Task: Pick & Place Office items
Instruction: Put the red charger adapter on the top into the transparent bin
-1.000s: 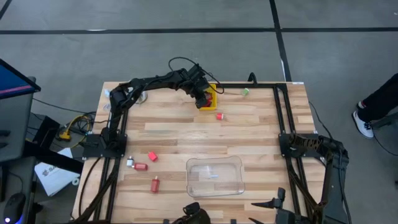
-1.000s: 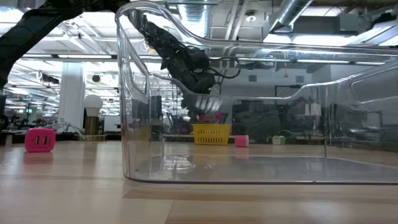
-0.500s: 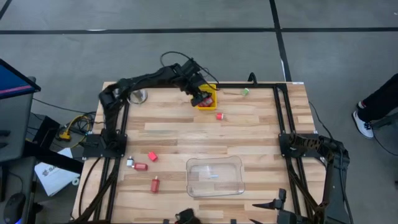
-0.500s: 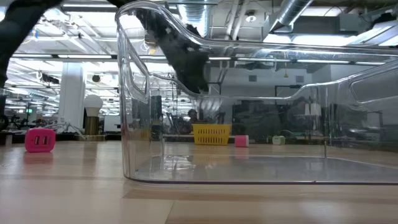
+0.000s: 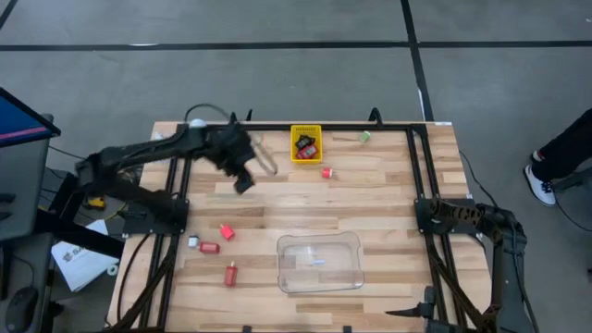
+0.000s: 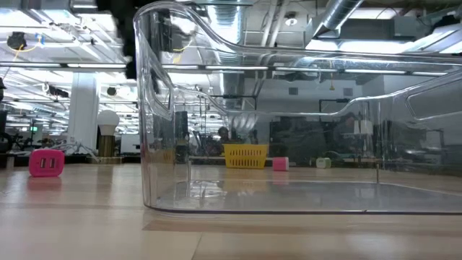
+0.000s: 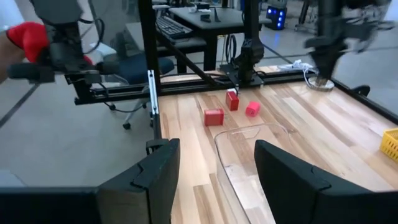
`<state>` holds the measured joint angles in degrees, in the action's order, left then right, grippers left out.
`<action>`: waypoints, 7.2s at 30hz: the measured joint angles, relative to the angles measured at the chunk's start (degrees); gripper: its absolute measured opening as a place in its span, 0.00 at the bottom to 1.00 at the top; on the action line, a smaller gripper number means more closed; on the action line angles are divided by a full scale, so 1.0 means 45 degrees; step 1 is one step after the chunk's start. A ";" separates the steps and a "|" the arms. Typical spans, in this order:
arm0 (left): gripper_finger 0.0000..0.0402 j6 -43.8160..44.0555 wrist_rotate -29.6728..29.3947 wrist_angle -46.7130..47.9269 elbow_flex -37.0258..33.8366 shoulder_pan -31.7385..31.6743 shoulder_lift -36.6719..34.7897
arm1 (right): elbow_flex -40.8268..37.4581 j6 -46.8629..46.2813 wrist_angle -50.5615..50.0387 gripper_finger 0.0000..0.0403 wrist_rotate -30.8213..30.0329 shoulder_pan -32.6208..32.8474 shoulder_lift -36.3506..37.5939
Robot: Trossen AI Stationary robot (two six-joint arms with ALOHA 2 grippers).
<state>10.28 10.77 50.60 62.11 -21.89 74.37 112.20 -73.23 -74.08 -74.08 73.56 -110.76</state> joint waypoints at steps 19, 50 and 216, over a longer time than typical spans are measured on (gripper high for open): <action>0.61 0.7677 -0.2734 0.2048 -0.2983 0.9710 -0.2225 | 0.0393 0.1618 -0.0163 0.50 0.0168 -0.0350 0.0000; 0.82 0.8508 -0.3177 0.3223 -0.1462 1.1490 0.1322 | 0.0393 0.1613 -0.0041 0.50 0.0475 -0.0087 0.0000; 0.27 -0.0008 -0.1660 -0.6704 0.0893 0.7291 0.3853 | 0.0393 0.2416 -0.0148 0.50 0.0125 0.0382 0.0097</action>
<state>10.24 3.30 20.43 66.13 10.92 91.70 113.97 -62.36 -74.74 -73.52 75.28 -110.32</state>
